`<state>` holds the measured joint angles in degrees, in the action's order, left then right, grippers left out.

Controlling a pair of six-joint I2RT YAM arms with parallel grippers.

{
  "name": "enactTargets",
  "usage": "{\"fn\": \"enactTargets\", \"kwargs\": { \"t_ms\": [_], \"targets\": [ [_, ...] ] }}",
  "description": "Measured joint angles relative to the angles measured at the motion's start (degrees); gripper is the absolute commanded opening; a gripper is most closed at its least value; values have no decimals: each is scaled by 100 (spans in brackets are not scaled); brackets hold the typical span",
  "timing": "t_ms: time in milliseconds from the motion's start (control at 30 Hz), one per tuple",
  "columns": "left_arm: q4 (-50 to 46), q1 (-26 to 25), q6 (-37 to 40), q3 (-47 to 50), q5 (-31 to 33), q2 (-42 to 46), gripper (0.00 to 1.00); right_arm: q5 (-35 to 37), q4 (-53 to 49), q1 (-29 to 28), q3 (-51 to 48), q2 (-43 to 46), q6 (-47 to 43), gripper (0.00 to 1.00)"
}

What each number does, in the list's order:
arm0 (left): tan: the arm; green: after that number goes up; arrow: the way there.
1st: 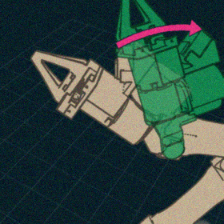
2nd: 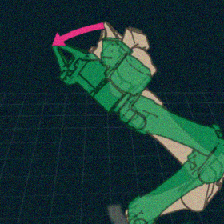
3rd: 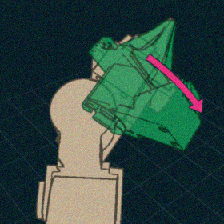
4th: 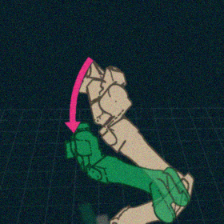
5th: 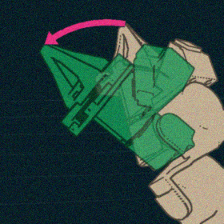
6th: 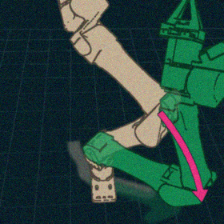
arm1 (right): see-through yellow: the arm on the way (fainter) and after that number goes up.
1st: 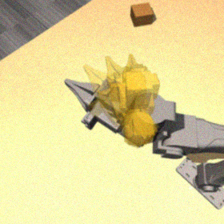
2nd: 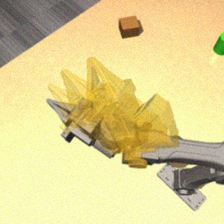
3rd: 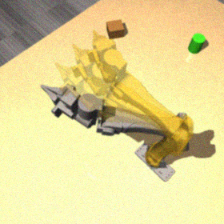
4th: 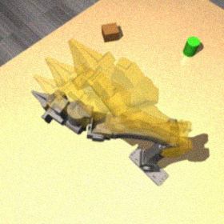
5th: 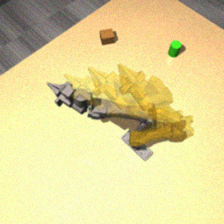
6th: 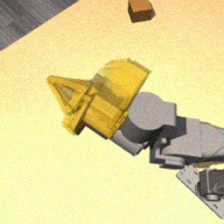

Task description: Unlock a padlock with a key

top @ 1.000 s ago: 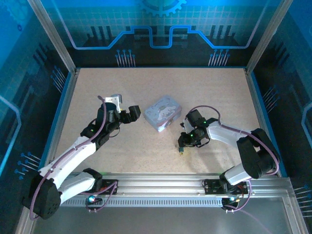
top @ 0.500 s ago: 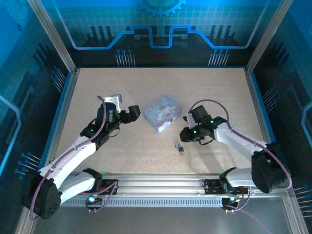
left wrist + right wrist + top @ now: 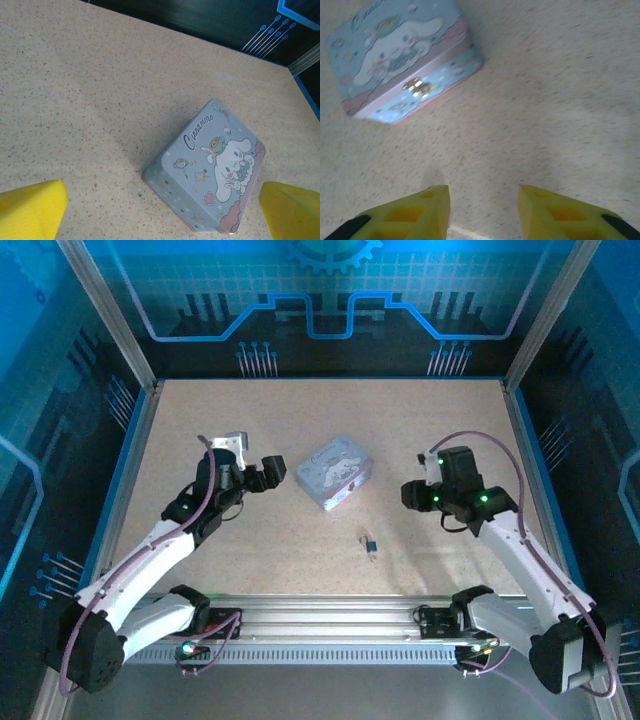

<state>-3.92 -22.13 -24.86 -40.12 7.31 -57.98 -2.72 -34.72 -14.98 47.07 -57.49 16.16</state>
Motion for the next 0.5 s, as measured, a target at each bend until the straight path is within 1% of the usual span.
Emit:
{"fn": "enactTargets", "kwargs": {
  "t_ms": [67, 233, 367, 500],
  "targets": [
    [-26, 9, 0, -2, 17, 57, 99, 114, 4, 212, 0, 116, -79, 48],
    [-94, 28, 2, -2, 87, 153, 99, 315, 155, 791, -24, 424, -227, 67],
    [-179, 28, 70, -2, 111, 192, 99, 267, 444, 1266, -157, 577, -256, 80],
    [-236, 28, 109, -2, 153, 234, 99, 195, 778, 1690, -413, 601, -260, 99]
  ]
}}
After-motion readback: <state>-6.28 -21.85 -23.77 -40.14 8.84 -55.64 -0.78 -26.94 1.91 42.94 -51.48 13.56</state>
